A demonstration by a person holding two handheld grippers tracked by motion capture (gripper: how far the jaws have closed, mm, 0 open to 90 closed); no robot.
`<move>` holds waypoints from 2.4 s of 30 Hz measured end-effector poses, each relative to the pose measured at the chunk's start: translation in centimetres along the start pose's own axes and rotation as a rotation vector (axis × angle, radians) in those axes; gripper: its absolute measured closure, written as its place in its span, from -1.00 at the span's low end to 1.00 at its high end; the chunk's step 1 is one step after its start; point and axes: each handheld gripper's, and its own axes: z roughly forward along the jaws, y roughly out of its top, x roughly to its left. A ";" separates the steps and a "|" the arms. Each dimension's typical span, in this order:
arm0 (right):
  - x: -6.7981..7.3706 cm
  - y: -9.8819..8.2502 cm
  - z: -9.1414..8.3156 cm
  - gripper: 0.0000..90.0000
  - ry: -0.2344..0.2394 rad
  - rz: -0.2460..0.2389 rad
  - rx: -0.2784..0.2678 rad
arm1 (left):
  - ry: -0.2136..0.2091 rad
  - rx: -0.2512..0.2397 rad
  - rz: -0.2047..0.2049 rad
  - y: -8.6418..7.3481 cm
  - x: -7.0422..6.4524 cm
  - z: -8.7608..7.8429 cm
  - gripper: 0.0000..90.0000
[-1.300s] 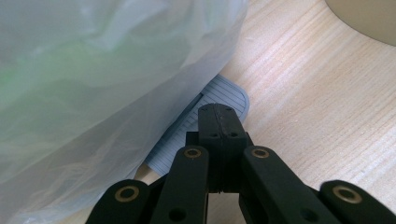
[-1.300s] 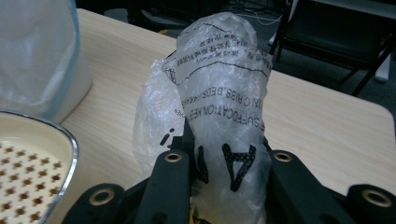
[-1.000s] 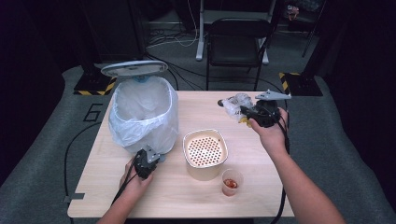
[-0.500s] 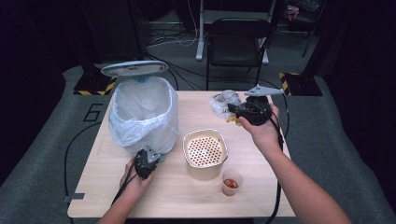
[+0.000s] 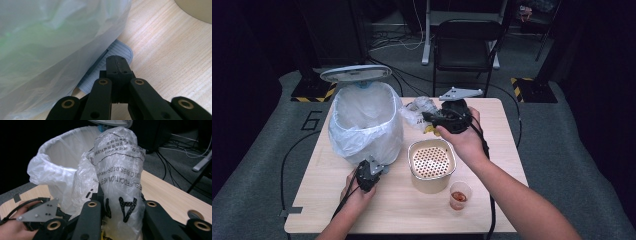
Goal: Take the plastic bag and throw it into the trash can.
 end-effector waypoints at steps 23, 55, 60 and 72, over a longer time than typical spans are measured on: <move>3.9 3.1 4.1 0.71 0.084 -0.020 -0.015 | -0.012 0.008 0.019 0.1 0.2 0.0 1.00; 6.2 7.3 13.7 0.67 0.029 -0.007 -0.009 | -0.016 0.005 0.012 0.1 0.3 0.0 1.00; 6.7 7.3 14.5 0.65 0.014 -0.028 -0.013 | -0.004 0.002 0.008 0.0 0.2 0.0 1.00; 7.2 7.0 16.4 0.37 -0.035 -0.032 0.005 | -0.061 0.014 -0.003 0.0 0.3 0.0 1.00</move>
